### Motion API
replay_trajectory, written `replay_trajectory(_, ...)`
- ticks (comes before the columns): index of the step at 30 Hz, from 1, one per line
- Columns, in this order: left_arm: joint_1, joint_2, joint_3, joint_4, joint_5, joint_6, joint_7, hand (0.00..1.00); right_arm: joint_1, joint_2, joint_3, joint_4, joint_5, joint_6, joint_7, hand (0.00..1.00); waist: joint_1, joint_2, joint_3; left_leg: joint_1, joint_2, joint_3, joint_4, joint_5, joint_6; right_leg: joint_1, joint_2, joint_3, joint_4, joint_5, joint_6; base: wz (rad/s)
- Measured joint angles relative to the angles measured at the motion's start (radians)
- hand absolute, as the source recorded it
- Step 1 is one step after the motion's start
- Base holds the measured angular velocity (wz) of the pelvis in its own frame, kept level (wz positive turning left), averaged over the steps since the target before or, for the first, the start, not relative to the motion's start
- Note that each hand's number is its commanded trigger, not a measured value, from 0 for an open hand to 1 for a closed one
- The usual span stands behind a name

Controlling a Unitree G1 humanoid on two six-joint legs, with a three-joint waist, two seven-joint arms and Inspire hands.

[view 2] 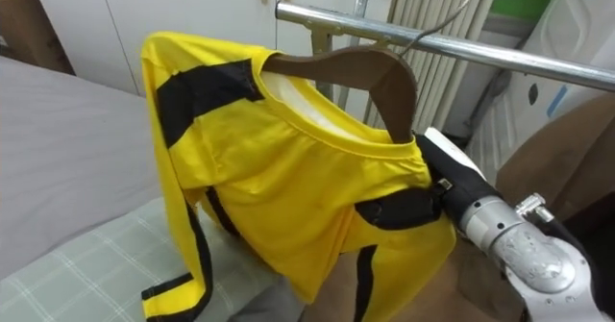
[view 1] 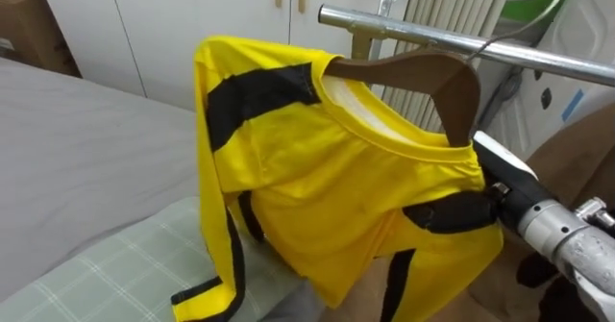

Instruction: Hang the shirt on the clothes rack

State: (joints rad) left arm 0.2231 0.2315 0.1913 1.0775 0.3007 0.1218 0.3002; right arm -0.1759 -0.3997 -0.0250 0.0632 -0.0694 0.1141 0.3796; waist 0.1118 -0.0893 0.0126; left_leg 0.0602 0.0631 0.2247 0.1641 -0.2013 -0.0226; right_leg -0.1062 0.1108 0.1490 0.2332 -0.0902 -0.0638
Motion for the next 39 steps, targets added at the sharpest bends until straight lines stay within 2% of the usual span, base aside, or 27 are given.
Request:
replay_trajectory(7,0.0,0.0,0.001,-0.001,0.009,0.0,-0.008,0.0,-0.019,-0.033,0.0,0.092,-0.001,0.0,-0.043,1.0,0.002,-0.001,-0.0005,0.001,0.001,-0.009,-0.004,0.0,0.0,0.006,-0.002,-0.008,-0.014,0.0,0.0,0.02)
replay_trajectory(20,0.0,0.013,0.005,0.0,0.015,0.001,-0.041,0.0,-0.021,-0.038,-0.022,0.323,0.007,-0.005,-0.027,1.0,-0.012,-0.001,-0.0009,0.005,0.001,-0.015,-0.002,0.0,0.0,0.017,-0.004,-0.016,-0.027,0.0,0.0,0.01)
replay_trajectory(25,0.0,0.015,0.028,0.003,0.015,0.001,-0.049,0.0,-0.052,-0.057,-0.035,0.462,0.047,-0.005,-0.026,1.0,-0.027,-0.001,-0.0007,0.007,0.001,-0.016,-0.002,0.0,0.0,0.018,-0.005,-0.016,-0.019,0.0,-0.001,0.0)
replay_trajectory(30,0.001,0.017,0.042,0.003,0.014,0.001,-0.055,0.0,-0.063,-0.102,-0.035,0.484,0.067,-0.005,0.015,1.0,-0.03,-0.007,-0.0003,0.006,0.001,-0.016,-0.001,0.0,0.0,0.018,-0.006,-0.015,-0.013,-0.004,-0.002,0.0)
replay_trajectory(34,0.003,0.026,0.04,0.003,0.014,0.001,-0.063,0.0,-0.112,-0.104,-0.034,0.558,0.067,-0.006,0.049,1.0,-0.03,-0.016,0.0,0.009,0.001,-0.017,0.001,0.001,-0.001,0.018,-0.004,-0.015,-0.016,-0.004,-0.002,0.0)
replay_trajectory(39,0.004,0.032,0.039,0.003,0.014,0.001,-0.076,0.0,-0.122,-0.104,-0.034,0.579,0.069,-0.013,0.061,1.0,-0.026,-0.019,-0.001,0.01,-0.001,-0.017,0.0,0.001,-0.001,0.019,-0.004,-0.015,-0.014,-0.004,-0.002,0.0)
